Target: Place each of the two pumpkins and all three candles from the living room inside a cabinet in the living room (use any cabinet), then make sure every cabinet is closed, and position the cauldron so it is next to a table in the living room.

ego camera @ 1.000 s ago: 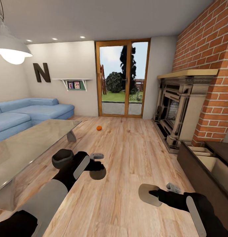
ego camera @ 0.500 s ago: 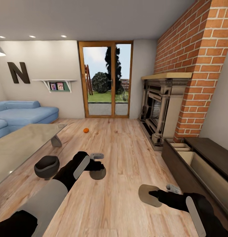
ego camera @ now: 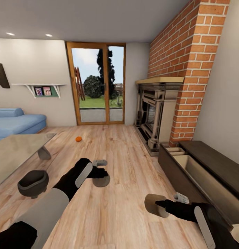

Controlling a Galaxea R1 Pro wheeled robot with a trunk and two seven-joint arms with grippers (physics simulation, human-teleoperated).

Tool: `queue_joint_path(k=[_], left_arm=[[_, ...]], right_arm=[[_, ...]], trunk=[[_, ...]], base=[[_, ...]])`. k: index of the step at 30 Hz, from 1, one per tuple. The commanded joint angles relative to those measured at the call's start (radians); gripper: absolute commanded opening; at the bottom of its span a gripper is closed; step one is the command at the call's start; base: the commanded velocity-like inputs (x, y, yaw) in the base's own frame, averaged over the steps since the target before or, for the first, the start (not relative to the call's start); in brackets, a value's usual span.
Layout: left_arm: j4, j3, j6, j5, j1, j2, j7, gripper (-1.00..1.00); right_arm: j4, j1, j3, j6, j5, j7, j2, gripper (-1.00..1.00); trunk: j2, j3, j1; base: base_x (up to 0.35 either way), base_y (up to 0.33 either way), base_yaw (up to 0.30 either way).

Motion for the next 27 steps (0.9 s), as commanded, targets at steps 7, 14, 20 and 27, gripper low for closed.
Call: queue_joint_path(k=[7,14,20,27], left_arm=[[-0.002,-0.002,0.002,0.009,-0.001,0.003,0.011,-1.0],[-0.002,-0.002,0.002,0.009,-0.001,0.003,0.011,-1.0],[-0.002,-0.003,0.002,0.009,-0.001,0.003,0.011,-1.0],[-0.003,-0.003,0.002,0.008,-0.001,0.003,0.011,-1.0]], right_arm=[[-0.001,-0.001,0.001,0.005,0.008,0.009,0.001,-1.0],[-0.001,-0.001,0.002,0.005,0.008,0.009,0.001,-1.0],[-0.001,-0.001,0.002,0.005,0.006,0.009,0.001,-1.0],[-0.001,-0.001,0.002,0.005,0.009,0.009,0.001,-1.0]], trunk=[[-0.001,-0.001,0.0],[-0.001,-0.001,0.0],[-0.001,-0.001,0.0],[-0.001,-0.001,0.0]], base=[[0.229,0.214,-0.016],[0.264,0.219,0.044],[0.301,0.158,0.13],[0.314,0.124,0.021]])
